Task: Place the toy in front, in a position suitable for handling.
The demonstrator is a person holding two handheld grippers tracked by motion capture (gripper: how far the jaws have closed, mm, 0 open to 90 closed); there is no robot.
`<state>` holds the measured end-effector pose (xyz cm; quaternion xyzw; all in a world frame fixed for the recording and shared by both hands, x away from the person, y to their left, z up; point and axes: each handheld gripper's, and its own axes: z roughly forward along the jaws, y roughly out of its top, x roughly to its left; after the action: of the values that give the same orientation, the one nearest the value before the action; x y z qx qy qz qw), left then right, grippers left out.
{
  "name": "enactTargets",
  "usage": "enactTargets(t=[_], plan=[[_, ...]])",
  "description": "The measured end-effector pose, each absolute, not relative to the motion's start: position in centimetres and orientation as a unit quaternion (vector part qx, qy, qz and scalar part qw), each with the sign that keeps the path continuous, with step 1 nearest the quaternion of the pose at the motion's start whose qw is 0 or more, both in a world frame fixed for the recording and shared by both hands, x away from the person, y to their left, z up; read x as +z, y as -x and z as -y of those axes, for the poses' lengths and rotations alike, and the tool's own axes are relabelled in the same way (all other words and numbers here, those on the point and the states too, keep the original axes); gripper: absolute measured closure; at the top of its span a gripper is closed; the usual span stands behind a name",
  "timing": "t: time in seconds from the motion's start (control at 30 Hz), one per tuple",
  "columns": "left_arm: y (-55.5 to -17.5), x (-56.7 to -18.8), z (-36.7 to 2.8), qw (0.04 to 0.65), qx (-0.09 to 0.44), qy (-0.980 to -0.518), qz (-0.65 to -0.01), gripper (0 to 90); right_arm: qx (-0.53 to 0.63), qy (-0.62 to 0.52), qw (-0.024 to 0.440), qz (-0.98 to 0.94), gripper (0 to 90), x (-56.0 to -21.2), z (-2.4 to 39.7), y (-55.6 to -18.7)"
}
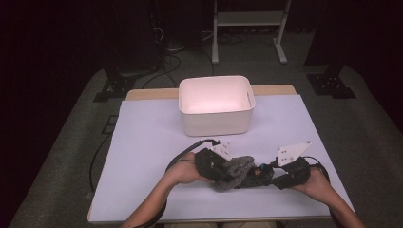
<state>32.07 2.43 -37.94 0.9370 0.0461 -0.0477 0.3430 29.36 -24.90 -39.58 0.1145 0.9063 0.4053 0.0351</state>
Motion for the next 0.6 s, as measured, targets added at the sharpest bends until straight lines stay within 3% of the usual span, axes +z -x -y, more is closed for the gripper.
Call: enactTargets(t=[0.6], plan=[[-32.0,-37.6,-1.2,0.336,-0.044,-0.94,-0.037,78.0,0.375,-0.147,0.032,-0.915,53.3,-43.2,26.7,-28.6]])
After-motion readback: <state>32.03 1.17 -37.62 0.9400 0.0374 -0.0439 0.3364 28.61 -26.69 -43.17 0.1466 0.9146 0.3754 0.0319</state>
